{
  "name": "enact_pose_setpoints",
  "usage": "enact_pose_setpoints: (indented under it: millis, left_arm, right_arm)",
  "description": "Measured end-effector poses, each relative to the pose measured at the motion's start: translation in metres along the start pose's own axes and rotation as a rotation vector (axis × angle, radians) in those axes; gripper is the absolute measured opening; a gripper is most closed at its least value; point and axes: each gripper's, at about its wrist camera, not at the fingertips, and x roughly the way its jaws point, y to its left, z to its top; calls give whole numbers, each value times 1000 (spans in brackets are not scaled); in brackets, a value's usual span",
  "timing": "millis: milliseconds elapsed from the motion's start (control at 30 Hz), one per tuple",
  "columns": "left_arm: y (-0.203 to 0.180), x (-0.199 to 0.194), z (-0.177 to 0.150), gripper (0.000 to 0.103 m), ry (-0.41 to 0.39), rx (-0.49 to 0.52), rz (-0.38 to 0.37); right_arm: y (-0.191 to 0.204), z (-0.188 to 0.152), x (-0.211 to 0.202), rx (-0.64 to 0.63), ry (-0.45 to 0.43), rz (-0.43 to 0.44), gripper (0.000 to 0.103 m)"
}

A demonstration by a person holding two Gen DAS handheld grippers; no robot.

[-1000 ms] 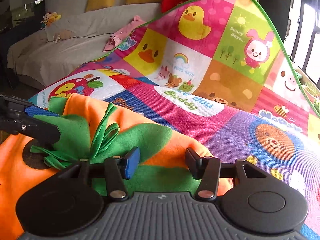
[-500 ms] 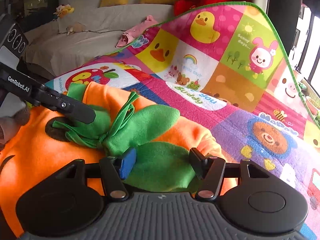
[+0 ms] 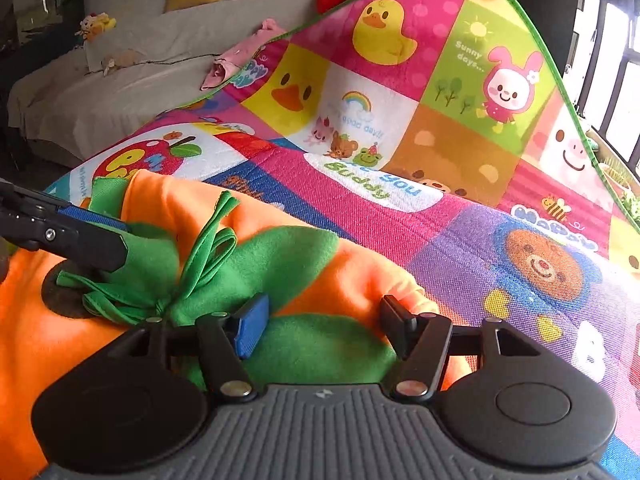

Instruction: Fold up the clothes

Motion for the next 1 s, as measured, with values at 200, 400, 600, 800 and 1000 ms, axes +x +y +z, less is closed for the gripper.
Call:
enact_pose_setpoints:
  millis: [200,400,600,800,1000]
  left_arm:
    - [8,-31,17,90,-86,4,41]
    - [20,-41,32,90,-86,50,142]
    - [23,-13,31,89,-13,91,202]
    - [24,-14,31,89,-2,105,207]
    - [35,-22,33,89,-6,63,155]
  right_arm:
    - [0,-3,-5,16,-8,1,61]
    - [-25,8,-42,71,-113,13,61]
    - [-56,7,-20,202,-45,30,61]
    - [-62,8,-2,313,-18,83,60]
    - [-87,9,-21,460,-48,195,60]
